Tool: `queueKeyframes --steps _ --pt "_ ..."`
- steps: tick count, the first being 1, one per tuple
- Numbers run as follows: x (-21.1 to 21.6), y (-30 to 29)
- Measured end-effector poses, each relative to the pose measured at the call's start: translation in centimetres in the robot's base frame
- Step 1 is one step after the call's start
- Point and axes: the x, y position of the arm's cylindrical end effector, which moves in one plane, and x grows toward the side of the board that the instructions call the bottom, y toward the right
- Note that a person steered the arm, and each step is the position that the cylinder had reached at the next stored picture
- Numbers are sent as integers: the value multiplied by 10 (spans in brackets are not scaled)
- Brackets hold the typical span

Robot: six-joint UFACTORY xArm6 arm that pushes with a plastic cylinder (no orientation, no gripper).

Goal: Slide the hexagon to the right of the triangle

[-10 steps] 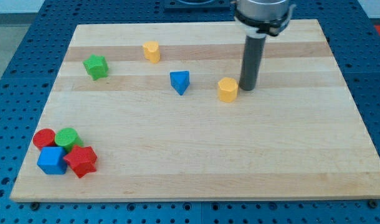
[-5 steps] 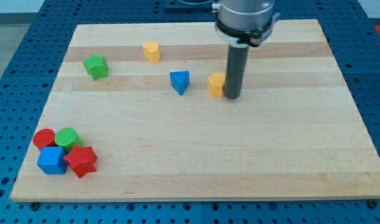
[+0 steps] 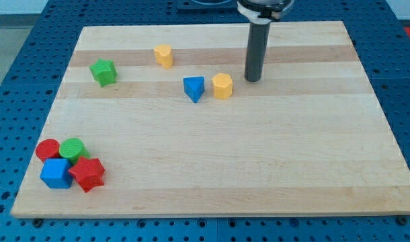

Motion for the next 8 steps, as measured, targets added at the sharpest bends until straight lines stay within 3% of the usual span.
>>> queueKeyframes --steps 5,7,8 --pt "15 -31" --pt "-79 -48" --pt "-83 -115"
